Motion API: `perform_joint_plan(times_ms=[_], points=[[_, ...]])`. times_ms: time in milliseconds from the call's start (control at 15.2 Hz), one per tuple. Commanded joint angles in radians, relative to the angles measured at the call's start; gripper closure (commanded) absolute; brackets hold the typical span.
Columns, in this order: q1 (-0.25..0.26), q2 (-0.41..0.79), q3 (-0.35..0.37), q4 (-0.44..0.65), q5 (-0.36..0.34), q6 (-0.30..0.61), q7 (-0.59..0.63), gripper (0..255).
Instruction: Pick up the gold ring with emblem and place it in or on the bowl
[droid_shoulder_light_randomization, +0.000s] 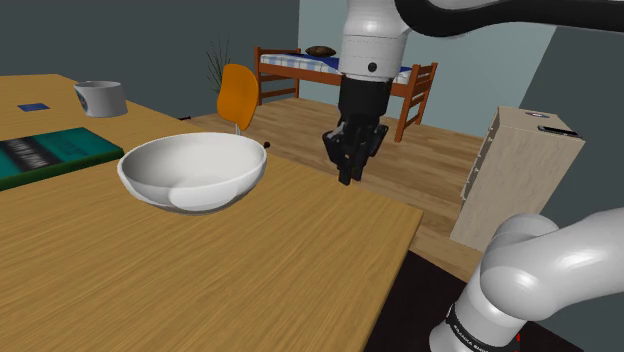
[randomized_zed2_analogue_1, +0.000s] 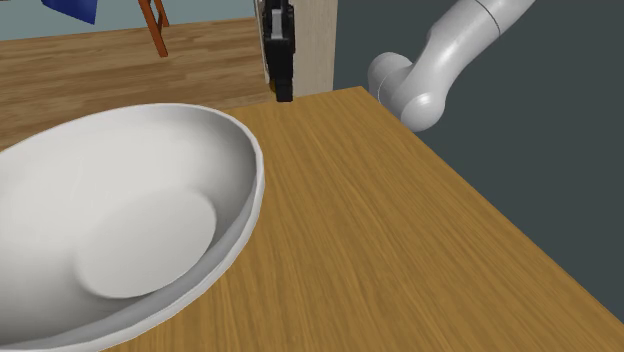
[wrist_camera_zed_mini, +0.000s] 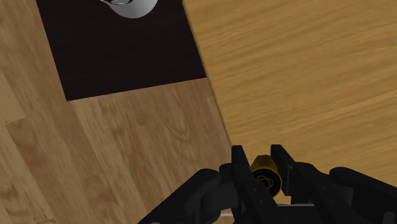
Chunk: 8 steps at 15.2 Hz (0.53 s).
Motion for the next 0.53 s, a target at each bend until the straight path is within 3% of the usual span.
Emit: perform_joint_plan(times_ms=[0, 462], points=[[-0.002, 0.008, -0.004, 0.031, -0.004, -0.024, 0.002, 255], [-0.012, 0.045, -0.015, 0.151, -0.019, -0.107, 0.011, 255]])
